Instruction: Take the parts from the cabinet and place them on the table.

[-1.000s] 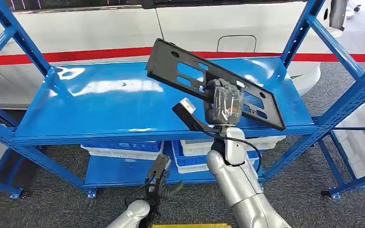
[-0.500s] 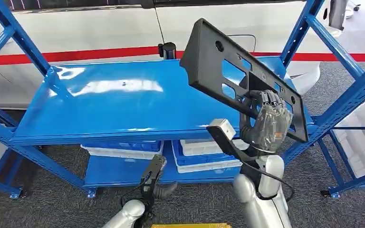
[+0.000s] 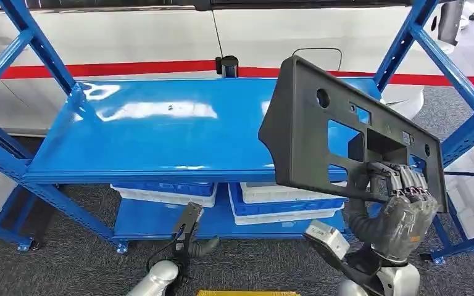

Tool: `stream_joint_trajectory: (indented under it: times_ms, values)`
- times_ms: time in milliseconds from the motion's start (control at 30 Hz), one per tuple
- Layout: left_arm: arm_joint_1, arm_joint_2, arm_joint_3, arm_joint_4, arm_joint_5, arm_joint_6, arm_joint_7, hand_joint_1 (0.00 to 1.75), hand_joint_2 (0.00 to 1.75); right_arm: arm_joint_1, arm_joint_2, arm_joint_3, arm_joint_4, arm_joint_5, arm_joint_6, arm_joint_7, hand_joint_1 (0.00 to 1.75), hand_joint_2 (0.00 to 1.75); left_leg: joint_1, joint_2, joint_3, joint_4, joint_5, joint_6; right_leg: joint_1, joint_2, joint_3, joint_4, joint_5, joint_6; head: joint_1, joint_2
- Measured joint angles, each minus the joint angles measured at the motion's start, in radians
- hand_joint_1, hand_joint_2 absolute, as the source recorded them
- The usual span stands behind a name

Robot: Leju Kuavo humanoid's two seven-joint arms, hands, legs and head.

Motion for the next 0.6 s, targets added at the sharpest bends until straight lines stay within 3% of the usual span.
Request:
stream_joint_trajectory:
  times_ms: [33, 67, 100, 133, 167, 233, 300, 367, 400, 433, 467, 500, 567, 600]
  values:
    - [0.0, 0.0, 0.007, 0.0, 0.001, 0.001, -0.003, 0.0, 1.75, 0.01, 0.0, -0.004, -0.014, -0.009, 0.0, -0.01, 1.75, 1.75, 0.008, -0.002, -0.002, 0.012, -0.007, -0.01, -0.009, -0.005, 0.043, -0.101, 0.051, 0.02, 0.001, 0.0]
    - [0.0, 0.0, 0.018, 0.001, 0.007, 0.006, -0.009, 0.0, 1.75, 0.021, -0.001, -0.007, -0.029, -0.028, 0.0, -0.025, 1.75, 1.75, 0.007, -0.004, -0.008, 0.031, -0.018, -0.027, -0.016, -0.021, 0.072, -0.174, 0.069, 0.033, 0.002, 0.0]
    - [-0.002, 0.007, 0.029, 0.004, 0.015, 0.009, -0.016, 0.0, 1.75, 0.027, -0.005, -0.008, -0.036, -0.052, 0.0, -0.043, 1.75, 1.75, -0.001, -0.006, -0.021, 0.044, -0.025, -0.037, -0.004, -0.013, 0.079, -0.169, 0.056, 0.026, 0.016, 0.0]
    - [0.001, 0.005, 0.037, 0.006, 0.02, 0.008, -0.019, 0.0, 1.75, 0.038, -0.005, -0.008, -0.047, -0.069, 0.0, -0.059, 1.75, 1.75, -0.002, -0.008, -0.029, 0.053, -0.024, -0.04, -0.01, -0.002, 0.066, -0.164, 0.058, 0.004, 0.013, 0.0]
    - [0.004, 0.009, 0.052, 0.01, 0.029, 0.009, -0.027, 0.0, 1.75, 0.051, -0.007, -0.011, -0.056, -0.095, 0.0, -0.074, 1.75, 1.75, -0.002, -0.006, -0.031, 0.052, -0.023, -0.042, -0.009, -0.001, 0.059, -0.16, 0.057, 0.002, 0.002, 0.0]
    - [0.008, 0.018, 0.076, 0.018, 0.047, 0.006, -0.042, 0.0, 1.75, 0.061, -0.008, -0.012, -0.063, -0.133, 0.0, -0.097, 1.75, 1.75, 0.005, -0.002, -0.034, 0.052, -0.026, -0.049, -0.009, 0.006, 0.054, -0.151, 0.059, -0.002, 0.002, 0.0]
    - [0.011, 0.022, 0.098, 0.026, 0.059, 0.002, -0.054, 0.0, 1.75, 0.064, -0.01, -0.013, -0.069, -0.17, 0.0, -0.109, 1.75, 1.75, 0.01, -0.041, -0.052, 0.102, -0.076, -0.055, -0.008, 0.01, 0.051, -0.153, 0.062, -0.014, -0.001, 0.0]
    - [0.012, 0.029, 0.12, 0.037, 0.068, -0.007, -0.062, 0.0, 1.75, 0.064, -0.011, -0.012, -0.07, -0.193, 0.0, -0.121, 1.75, 1.75, 0.007, -0.059, -0.118, 0.251, -0.158, -0.053, -0.002, 0.013, 0.043, -0.153, 0.069, -0.025, -0.004, 0.0]
    - [0.013, 0.034, 0.129, 0.045, 0.073, -0.01, -0.064, 0.0, 1.75, 0.067, -0.013, -0.011, -0.07, -0.202, 0.0, -0.123, 1.75, 1.75, 0.007, -0.059, -0.153, 0.326, -0.188, -0.05, 0.004, 0.015, 0.037, -0.153, 0.072, -0.031, -0.003, 0.0]
    - [0.016, 0.037, 0.137, 0.05, 0.073, -0.011, -0.066, 0.0, 1.75, 0.067, -0.014, -0.011, -0.07, -0.206, 0.0, -0.124, 1.75, 1.75, 0.006, -0.059, -0.17, 0.359, -0.192, -0.045, 0.01, 0.02, 0.032, -0.153, 0.076, -0.037, -0.003, 0.0]
    - [0.018, 0.04, 0.143, 0.054, 0.073, -0.012, -0.067, 0.0, 1.75, 0.067, -0.016, -0.011, -0.07, -0.209, 0.0, -0.126, 1.75, 1.75, 0.003, -0.06, -0.162, 0.343, -0.174, -0.035, 0.016, 0.024, 0.027, -0.153, 0.08, -0.043, -0.003, 0.0]
    - [0.018, 0.042, 0.146, 0.057, 0.074, -0.011, -0.068, 0.0, 1.75, 0.067, -0.016, -0.011, -0.07, -0.21, 0.0, -0.128, 1.75, 1.75, -0.002, -0.061, -0.134, 0.289, -0.14, -0.022, 0.022, 0.027, 0.023, -0.154, 0.084, -0.05, -0.003, 0.0]
    - [0.015, 0.042, 0.153, 0.062, 0.075, -0.013, -0.07, 0.0, 1.75, 0.067, -0.017, -0.011, -0.071, -0.216, 0.0, -0.134, 1.75, 1.75, -0.018, -0.075, -0.031, 0.112, -0.067, 0.014, 0.03, 0.033, 0.019, -0.155, 0.092, -0.061, -0.003, 0.0]
    - [0.011, 0.048, 0.161, 0.064, 0.076, -0.014, -0.071, 0.0, 1.75, 0.069, -0.017, -0.01, -0.073, -0.222, 0.0, -0.138, 1.75, 1.75, -0.023, -0.078, -0.014, 0.081, -0.079, 0.025, 0.027, 0.033, 0.019, -0.156, 0.099, -0.061, 0.001, 0.0]
